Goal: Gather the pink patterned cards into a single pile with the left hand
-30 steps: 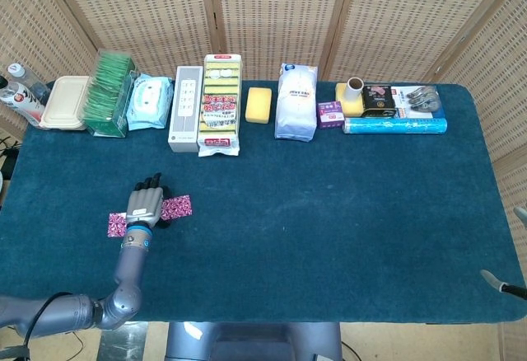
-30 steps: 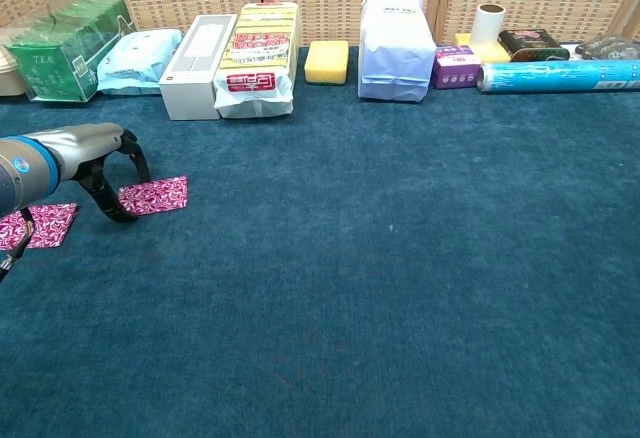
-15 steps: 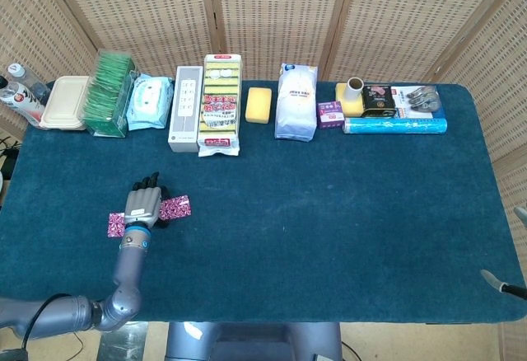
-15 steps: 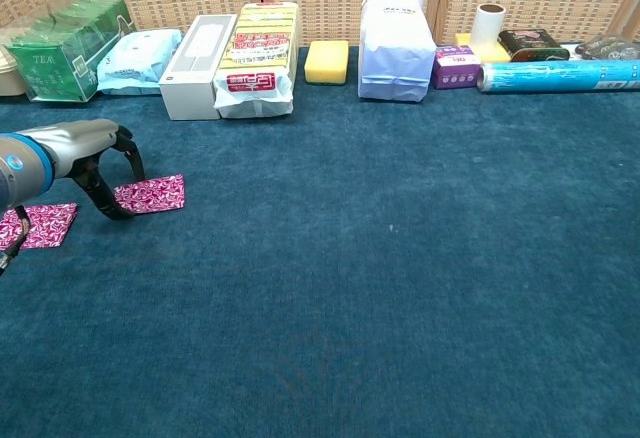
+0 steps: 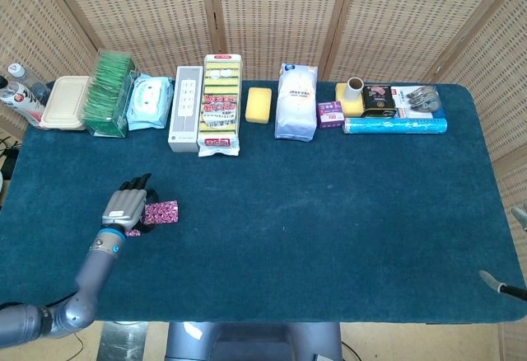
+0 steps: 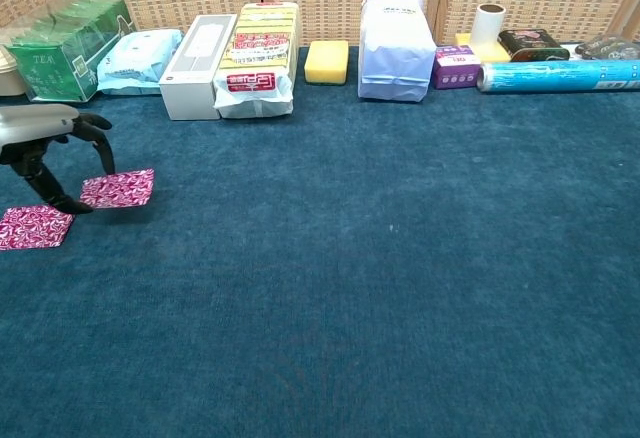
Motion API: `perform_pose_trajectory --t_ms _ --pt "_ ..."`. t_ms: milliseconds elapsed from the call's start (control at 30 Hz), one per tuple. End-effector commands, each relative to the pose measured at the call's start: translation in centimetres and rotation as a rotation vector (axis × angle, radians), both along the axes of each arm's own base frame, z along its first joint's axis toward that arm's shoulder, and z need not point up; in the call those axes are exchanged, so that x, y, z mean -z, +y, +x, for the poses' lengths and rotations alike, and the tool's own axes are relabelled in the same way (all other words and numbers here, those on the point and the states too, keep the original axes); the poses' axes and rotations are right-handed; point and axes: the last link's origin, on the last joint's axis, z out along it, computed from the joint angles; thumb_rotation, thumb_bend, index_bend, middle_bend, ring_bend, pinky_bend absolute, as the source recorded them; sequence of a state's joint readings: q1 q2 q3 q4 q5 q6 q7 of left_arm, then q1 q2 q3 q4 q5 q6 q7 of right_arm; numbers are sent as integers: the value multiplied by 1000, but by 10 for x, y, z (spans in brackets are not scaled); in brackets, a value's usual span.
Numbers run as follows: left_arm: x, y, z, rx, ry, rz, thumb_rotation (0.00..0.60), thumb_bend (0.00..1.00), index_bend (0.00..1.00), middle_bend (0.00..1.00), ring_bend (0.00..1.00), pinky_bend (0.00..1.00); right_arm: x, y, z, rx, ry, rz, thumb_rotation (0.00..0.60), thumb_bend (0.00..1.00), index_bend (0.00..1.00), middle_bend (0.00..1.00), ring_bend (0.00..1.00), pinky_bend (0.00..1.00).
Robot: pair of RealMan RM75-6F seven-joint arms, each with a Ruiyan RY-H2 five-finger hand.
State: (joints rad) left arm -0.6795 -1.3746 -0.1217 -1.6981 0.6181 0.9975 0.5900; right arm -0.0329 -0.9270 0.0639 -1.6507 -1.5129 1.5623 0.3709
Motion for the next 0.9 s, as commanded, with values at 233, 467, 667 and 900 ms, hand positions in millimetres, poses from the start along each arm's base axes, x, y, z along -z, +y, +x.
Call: perform_pose_trajectory --t_ms 233,467,667,900 --pt "-18 -29 -54 -23 25 -41 600 228 447 0 0 73 3 0 2 -5 4 11 600 0 44 0 0 0" --pt "-22 -29 -71 -33 4 -21 600 230 448 0 0 74 4 -1 3 -10 5 15 600 0 43 0 0 0" --pt "-27 -25 -77 -15 36 -2 600 231 447 0 0 74 4 -1 3 -6 4 14 600 0 43 0 0 0" --pt "-29 -23 -80 7 86 7 600 231 446 0 0 73 5 -1 2 -1 4 19 600 0 43 0 0 0"
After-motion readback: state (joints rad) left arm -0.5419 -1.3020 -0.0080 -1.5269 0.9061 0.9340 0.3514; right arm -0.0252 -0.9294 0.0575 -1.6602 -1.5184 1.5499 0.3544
